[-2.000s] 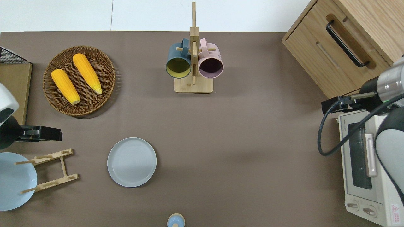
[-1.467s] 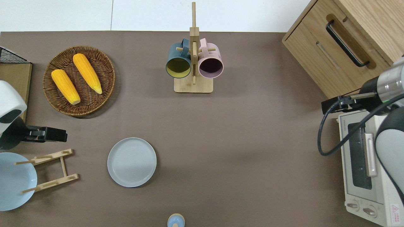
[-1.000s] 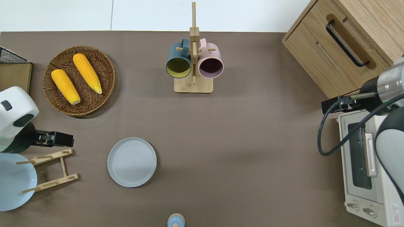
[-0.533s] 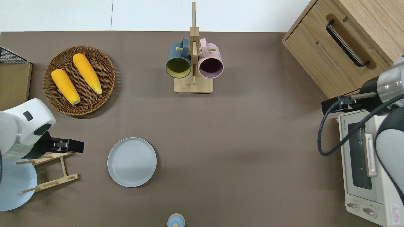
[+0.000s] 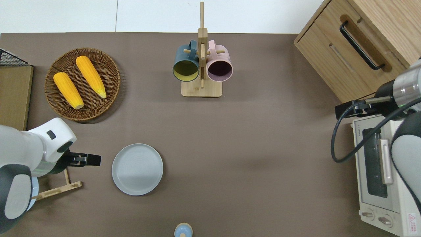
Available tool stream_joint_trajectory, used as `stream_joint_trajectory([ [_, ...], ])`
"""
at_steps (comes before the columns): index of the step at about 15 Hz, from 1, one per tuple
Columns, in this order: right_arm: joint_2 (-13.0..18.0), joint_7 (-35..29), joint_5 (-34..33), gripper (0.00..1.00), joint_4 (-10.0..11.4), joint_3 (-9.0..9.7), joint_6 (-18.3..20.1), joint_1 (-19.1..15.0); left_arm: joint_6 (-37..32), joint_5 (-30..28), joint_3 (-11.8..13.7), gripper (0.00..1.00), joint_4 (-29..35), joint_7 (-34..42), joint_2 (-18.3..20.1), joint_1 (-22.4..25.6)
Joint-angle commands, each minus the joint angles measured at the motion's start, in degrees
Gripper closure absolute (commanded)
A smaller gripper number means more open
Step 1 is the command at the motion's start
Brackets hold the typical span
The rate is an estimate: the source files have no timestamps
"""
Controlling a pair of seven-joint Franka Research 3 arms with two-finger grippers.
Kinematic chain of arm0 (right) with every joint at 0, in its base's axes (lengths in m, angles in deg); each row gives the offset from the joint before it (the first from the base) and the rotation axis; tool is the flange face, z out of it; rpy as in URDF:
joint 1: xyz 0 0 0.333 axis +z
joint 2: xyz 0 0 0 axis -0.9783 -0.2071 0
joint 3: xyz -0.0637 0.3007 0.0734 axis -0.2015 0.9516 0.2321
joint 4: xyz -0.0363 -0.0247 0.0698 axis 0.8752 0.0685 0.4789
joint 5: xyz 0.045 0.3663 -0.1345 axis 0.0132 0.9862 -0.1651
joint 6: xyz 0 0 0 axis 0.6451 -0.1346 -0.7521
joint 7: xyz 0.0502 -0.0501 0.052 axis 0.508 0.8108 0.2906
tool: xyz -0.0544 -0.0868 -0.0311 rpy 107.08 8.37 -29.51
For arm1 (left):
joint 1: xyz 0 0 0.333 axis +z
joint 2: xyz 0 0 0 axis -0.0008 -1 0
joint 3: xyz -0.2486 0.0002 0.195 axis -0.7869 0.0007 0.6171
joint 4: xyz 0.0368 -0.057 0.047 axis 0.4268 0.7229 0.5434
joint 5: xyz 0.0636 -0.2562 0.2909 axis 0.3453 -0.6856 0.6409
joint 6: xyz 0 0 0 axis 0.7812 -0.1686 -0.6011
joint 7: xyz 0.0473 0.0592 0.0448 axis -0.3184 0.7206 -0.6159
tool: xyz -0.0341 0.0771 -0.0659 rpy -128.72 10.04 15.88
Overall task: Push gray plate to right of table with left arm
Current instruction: 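Move the left gripper toward the gray plate's edge nearest the rack, then push the gray plate with the left gripper away from the rack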
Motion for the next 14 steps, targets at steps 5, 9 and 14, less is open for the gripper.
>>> stream_joint_trajectory([
  [5, 0.3, -0.2, 0.4, 0.017, -0.1, -0.01, 0.6, 0.0, 9.0, -0.9, -0.3, 0.01, 10.8, -1.6, 3.9, -0.8],
  [9, 0.3, -0.2, 0.4, 0.017, -0.1, -0.01, 0.6, 0.0, 12.3, -0.9, -0.9, 0.01, 14.4, -1.6, 4.2, -0.8],
  [14, 0.3, -0.2, 0.4, 0.017, -0.1, -0.01, 0.6, 0.0, 22.1, -0.9, -1.0, 0.01, 21.6, -1.6, 4.1, -1.3],
])
